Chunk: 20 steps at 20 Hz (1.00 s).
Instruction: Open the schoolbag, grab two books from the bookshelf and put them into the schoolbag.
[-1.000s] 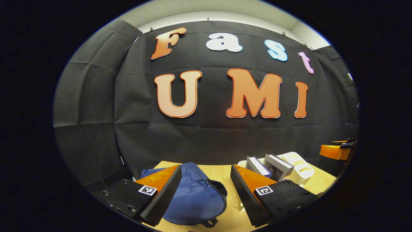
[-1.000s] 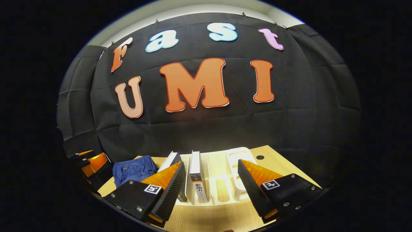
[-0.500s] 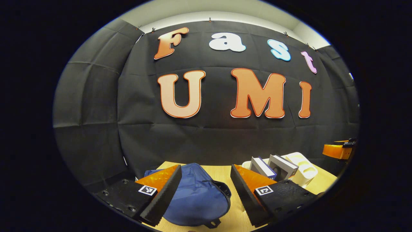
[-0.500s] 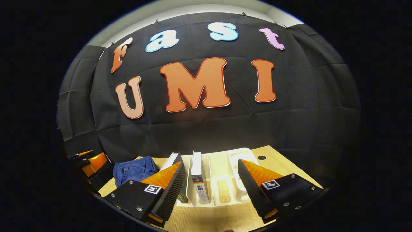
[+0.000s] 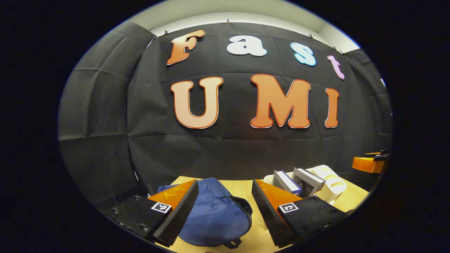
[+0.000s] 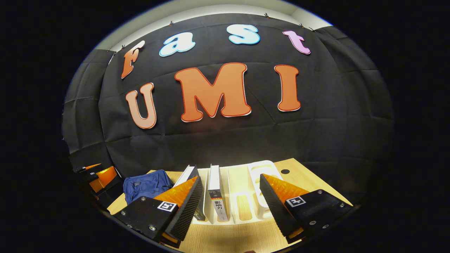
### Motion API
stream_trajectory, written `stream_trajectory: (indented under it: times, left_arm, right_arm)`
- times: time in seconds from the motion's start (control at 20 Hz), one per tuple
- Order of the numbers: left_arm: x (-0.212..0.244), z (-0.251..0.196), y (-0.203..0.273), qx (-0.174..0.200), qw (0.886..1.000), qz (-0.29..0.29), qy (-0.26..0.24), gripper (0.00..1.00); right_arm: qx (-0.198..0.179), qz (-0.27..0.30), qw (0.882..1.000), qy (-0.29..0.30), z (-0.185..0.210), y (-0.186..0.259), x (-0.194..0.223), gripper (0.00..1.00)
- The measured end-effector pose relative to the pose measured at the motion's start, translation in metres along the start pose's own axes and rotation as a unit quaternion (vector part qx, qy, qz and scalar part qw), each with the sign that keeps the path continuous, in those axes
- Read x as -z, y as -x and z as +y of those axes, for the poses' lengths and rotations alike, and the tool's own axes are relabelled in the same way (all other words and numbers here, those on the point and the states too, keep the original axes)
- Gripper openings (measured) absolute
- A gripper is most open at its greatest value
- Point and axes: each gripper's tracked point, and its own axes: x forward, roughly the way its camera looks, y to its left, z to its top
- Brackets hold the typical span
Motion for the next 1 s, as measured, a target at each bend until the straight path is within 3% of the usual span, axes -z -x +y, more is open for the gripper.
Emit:
stream_trajectory:
  times: [1.0]
  left_arm:
    - [0.0027, -0.0074, -0.0018, 0.007, 1.000, 0.008, -0.009, 0.95]
  right_arm:
    - [0.004, 0.007, 1.000, 0.007, -0.0064, -0.0007, 0.0049, 0.97]
